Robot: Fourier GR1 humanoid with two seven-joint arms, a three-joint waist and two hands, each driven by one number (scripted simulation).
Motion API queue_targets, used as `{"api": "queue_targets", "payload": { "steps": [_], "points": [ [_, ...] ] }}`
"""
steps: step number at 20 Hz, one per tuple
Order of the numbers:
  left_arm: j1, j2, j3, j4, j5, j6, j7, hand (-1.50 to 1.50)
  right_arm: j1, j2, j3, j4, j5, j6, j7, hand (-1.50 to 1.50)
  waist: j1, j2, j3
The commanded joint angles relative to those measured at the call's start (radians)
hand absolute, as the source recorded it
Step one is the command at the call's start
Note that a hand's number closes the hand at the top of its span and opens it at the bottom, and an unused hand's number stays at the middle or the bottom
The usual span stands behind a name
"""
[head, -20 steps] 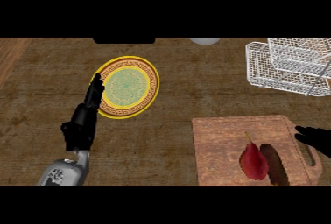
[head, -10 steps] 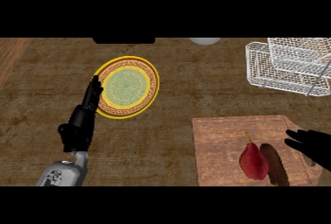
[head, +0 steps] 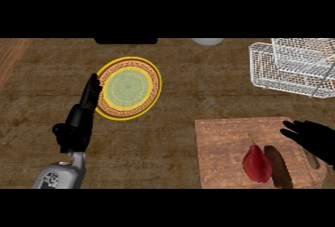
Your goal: Pick the pear from the cutting board and place it in the tiered basket
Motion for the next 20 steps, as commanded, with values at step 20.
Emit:
{"api": "queue_targets", "payload": {
  "steps": [20],
  "points": [
    [-0.023,-0.081,0.05,0.034,-0.077,-0.029,0.004,0.0,0.03,0.14,0.049,0.219,0.227,-0.106,-0.207,-1.5,-0.004,0.0,0.0]
  ]
}}
